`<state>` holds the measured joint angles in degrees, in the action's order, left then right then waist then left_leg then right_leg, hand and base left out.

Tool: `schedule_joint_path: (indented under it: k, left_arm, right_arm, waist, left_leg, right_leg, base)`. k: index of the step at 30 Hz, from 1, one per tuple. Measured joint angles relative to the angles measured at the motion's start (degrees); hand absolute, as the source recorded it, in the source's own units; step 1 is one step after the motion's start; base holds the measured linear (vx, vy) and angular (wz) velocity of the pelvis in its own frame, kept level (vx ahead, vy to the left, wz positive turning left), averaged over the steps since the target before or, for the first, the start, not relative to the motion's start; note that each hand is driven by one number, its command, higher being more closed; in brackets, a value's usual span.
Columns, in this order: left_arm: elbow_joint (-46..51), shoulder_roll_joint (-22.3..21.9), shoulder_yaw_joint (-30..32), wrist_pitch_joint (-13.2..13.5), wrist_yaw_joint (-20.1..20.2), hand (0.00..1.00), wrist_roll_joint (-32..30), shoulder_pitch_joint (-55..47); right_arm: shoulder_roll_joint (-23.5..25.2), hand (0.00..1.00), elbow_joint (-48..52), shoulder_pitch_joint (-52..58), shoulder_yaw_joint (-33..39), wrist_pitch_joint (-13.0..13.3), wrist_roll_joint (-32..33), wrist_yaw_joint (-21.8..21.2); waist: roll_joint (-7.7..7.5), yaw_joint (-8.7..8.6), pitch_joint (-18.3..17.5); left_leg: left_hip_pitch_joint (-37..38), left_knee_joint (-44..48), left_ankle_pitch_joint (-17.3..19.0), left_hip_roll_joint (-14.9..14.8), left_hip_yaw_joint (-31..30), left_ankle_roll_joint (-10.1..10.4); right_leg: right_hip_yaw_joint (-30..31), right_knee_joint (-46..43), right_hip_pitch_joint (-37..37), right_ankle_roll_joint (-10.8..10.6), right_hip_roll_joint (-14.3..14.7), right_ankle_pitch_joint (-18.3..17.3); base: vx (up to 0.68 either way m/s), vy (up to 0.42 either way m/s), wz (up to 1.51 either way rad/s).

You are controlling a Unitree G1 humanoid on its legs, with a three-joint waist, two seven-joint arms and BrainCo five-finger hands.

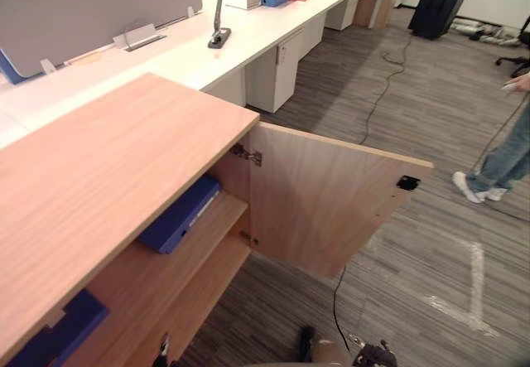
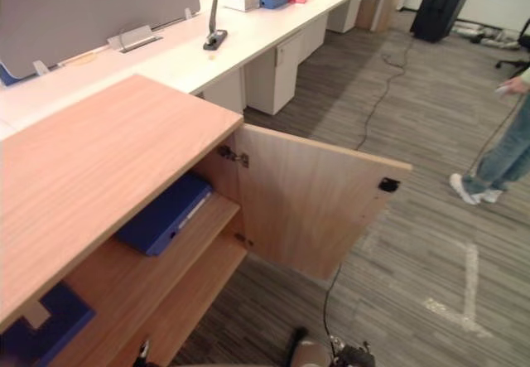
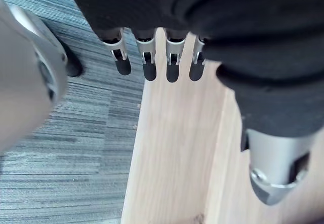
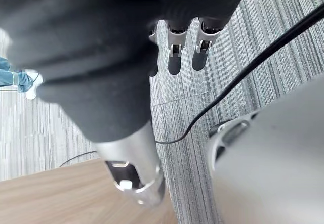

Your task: Walk over to the cabinet, pick up the folder, carry it to the office cabinet, place the folder inside the office cabinet, then close the office cabinet door

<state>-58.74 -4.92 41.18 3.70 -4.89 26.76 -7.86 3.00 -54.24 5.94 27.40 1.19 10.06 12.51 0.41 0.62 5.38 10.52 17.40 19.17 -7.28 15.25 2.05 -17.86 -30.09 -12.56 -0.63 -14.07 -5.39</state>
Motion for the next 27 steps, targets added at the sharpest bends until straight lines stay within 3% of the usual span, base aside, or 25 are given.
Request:
schedule_joint_path:
  k: [1,3,4,7,11,15,21,24,27]
  left_arm:
    - [-0.2,0.0,0.1,-0.1,0.0,0.00,0.0,-1.1]
    - [-1.1,0.1,0.0,-0.5,0.1,0.00,-0.4,-1.4]
    - [-1.5,0.1,0.1,-0.5,0.0,0.00,-0.5,-1.8]
    - [-1.6,0.1,-1.4,-0.5,-0.1,0.00,-0.2,-1.5]
    - [-1.6,0.3,-2.6,-0.3,-0.2,0.00,0.0,-1.6]
    - [-1.6,1.2,-6.4,-0.3,-0.3,0.00,0.1,-1.9]
    - [-1.5,3.3,-9.8,-0.3,-0.3,0.00,0.1,-2.6]
    - [-1.4,4.9,-11.0,-0.2,-0.3,0.00,0.1,-2.9]
    - [-1.4,5.9,-11.0,0.0,-0.2,0.00,0.3,-3.6]
  right_arm:
    - [0.0,0.00,0.0,0.1,0.0,0.0,0.0,0.0]
    - [-0.6,0.00,-0.1,0.1,0.4,0.0,0.0,-0.4]
    - [-0.8,0.00,-0.7,-0.2,1.0,0.0,0.1,-0.5]
    - [-1.3,0.00,-5.0,-2.1,4.0,0.0,0.3,-0.7]
    - [-2.3,0.00,-8.5,-2.8,4.6,0.0,0.3,-0.6]
    - [-2.9,0.00,-9.0,-4.6,4.1,0.0,0.2,-0.6]
    - [-3.1,0.00,-5.6,-8.9,1.7,0.0,-0.1,-0.4]
    - [-5.6,0.00,-2.4,-13.4,1.7,0.1,-0.2,0.3]
    - [-9.8,0.00,-1.5,-19.6,1.7,0.4,-0.2,0.8]
  waist:
    - [-0.16,0.37,-0.4]
    - [0.87,0.44,-1.5]
    - [1.30,0.80,-2.5]
    - [1.17,0.47,-3.2]
    - [1.09,0.47,-3.3]
    - [1.29,0.31,-3.5]
    - [-0.15,0.30,-3.9]
    - [-0.90,0.34,-3.6]
    - [-0.80,0.55,-3.4]
  left_leg:
    - [0.6,-0.4,-0.2,0.0,0.6,0.5]
    - [0.5,-2.6,-1.7,-1.2,0.7,1.5]
    - [0.6,-5.2,-4.2,-1.3,0.1,1.3]
    - [0.8,-8.6,-9.3,-1.3,-2.5,1.1]
    - [1.5,-9.3,-11.7,-1.1,-5.2,1.0]
    - [1.4,-11.4,-11.9,-0.9,-6.8,1.1]
    - [0.4,-12.6,-11.9,1.6,-7.7,1.1]
    - [0.5,-12.7,-11.3,2.3,-8.5,1.2]
    - [0.6,-12.5,-8.0,2.1,-9.9,1.5]
  right_leg:
    - [-0.9,1.7,2.0,-2.6,0.1,-2.6]
    - [-0.8,5.3,1.9,-2.0,3.2,-0.8]
    - [-0.5,8.0,1.7,-1.3,4.7,0.3]
    - [-0.5,13.2,3.0,-0.2,6.3,2.7]
    - [-0.5,18.3,5.9,-0.1,7.6,4.9]
    - [-0.1,24.8,7.4,-0.1,9.1,8.6]
    - [2.6,33.3,8.8,-0.5,8.7,15.0]
    - [2.8,35.3,9.5,-0.8,8.3,16.5]
    - [3.2,35.3,9.4,-1.1,8.6,17.3]
  base:
    - [0.01,-0.133,-0.28]
    - [0.02,-0.139,-0.30]
    - [0.03,-0.129,-0.26]
    - [0.05,-0.142,-0.13]
    - [0.02,-0.084,-0.04]
    - [-0.02,0.002,-0.07]
    - [-0.04,0.070,-0.09]
    - [-0.08,0.094,0.03]
    - [-0.07,0.090,-0.05]
